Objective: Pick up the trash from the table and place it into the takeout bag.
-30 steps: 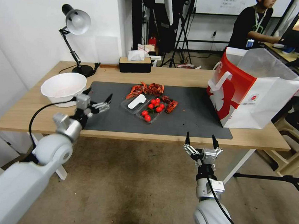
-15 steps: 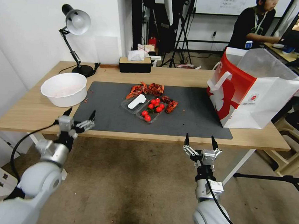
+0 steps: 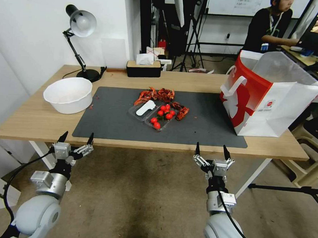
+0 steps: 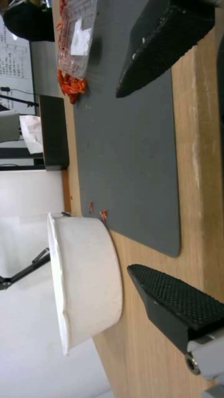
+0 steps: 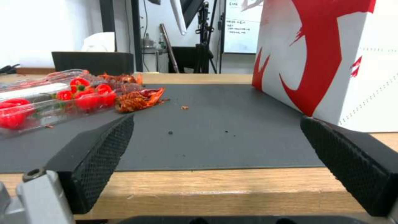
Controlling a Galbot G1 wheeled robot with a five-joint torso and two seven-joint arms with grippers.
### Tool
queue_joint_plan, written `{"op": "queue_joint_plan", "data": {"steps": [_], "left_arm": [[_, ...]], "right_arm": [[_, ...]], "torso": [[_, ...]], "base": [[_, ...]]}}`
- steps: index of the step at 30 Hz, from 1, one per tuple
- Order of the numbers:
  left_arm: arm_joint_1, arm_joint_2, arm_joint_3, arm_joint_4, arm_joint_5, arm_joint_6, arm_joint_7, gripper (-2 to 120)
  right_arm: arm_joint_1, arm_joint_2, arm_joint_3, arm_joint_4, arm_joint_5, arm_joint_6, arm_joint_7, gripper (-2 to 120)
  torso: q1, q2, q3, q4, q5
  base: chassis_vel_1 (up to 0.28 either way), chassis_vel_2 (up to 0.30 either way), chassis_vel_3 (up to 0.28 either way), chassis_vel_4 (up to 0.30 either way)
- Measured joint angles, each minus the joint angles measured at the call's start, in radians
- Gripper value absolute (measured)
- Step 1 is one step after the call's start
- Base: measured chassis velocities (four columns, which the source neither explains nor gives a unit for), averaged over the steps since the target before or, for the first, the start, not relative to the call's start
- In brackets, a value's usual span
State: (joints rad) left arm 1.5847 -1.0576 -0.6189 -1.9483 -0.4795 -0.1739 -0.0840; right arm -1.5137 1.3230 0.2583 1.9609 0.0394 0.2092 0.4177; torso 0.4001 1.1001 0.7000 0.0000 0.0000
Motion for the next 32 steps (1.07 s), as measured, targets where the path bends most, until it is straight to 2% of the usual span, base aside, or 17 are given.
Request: {"op": "queue_joint_plan", "data": {"steps": [11,22,32], "left_arm": [[0.012,-0.012,-0.002,-0.001,0.004,-0.015,0.004,100],[-0.008,-0.007,0.015,0.024,0.026,-0.057,0.038,100],[-0.019,-0.001,0.025,0.028,0.032,-0.059,0.04,100]], "right_arm": [[-0.008,0.005,-0.003,0.0,-0.002,0.001,0.001,100],[-0.011,0.004,-0.002,0.0,-0.004,0.002,0.002,100],[-0.012,0.005,-0.001,0.001,-0.008,0.002,0.003,100]], "torso": [[0.0,0.0,0.0,0.0,0.0],[0.0,0.0,0.0,-0.0001,0.0],[0.0,0.0,0.0,0.0,0.0]], "base": [[0.0,0.0,0.0,0.0],[0.0,0.0,0.0,0.0],[0.0,0.0,0.0,0.0]]}}
